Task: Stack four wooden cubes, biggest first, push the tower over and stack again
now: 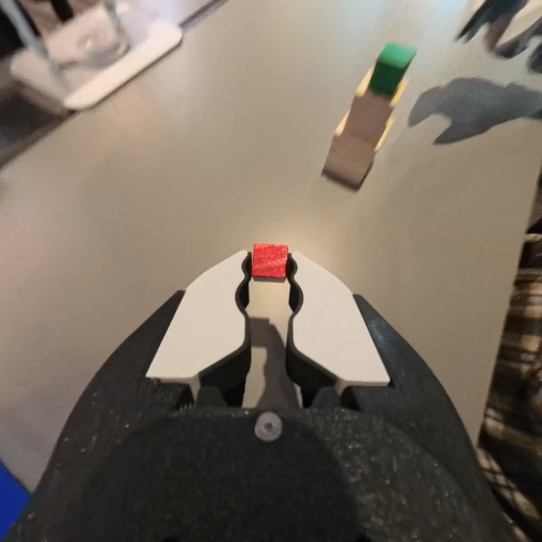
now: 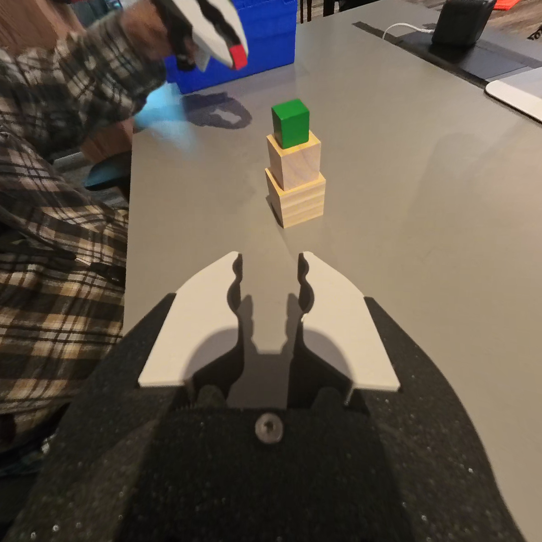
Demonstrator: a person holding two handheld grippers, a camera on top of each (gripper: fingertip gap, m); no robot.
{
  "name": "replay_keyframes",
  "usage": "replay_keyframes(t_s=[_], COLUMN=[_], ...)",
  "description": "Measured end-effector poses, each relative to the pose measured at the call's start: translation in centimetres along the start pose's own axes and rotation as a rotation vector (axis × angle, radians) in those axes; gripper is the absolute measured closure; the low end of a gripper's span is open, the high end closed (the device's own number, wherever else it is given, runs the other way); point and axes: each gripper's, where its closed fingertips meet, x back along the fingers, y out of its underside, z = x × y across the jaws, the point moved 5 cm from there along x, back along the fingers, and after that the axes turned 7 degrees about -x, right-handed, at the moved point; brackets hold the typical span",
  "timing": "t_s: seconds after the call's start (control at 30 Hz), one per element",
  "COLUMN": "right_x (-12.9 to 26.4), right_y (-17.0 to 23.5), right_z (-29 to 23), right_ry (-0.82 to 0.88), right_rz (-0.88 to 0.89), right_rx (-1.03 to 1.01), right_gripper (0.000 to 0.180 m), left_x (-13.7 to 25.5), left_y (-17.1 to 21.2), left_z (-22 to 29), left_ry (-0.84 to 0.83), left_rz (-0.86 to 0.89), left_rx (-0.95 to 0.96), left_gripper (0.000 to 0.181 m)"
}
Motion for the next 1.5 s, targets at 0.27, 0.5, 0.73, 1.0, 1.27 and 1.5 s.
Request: replay_keyframes(t_s=[0.27, 0.5, 0.73, 1.0, 1.27, 1.5], right_x=[-0.2, 0.6, 0.6, 0.3, 0.3, 0.3], right_y=[0.4, 1.0, 1.5, 1.6, 1.5, 1.5], right_z=[-0.2, 0.2, 0.4, 0.4, 0.3, 0.3], right_ry=[0.007, 0.012, 0.006, -0.003, -0.004, -0.008], right_rz=[-0.015, -0.004, 0.0, -0.004, -0.006, -0.01], right_rx=[-0.005, -0.023, -0.032, -0.035, -0.03, -0.032], right_gripper=[0.144, 0.144, 0.145, 0.146, 0.146, 0.146], left_x=[-6.8, -11.5, -13.0, -13.3, -13.6, -13.6], left_y=[-14.3, -15.8, -14.8, -14.4, -14.1, -14.0], left_z=[4.6, 6.7, 7.2, 7.2, 7.2, 7.2], left_ry=[0.217, 0.309, 0.358, 0.372, 0.377, 0.382], left_rz=[-0.019, -0.062, -0.127, -0.127, -0.125, -0.114], left_rx=[-0.224, -0.244, -0.24, -0.229, -0.239, -0.239], left_gripper=[0.158, 0.158, 0.158, 0.158, 0.158, 0.158])
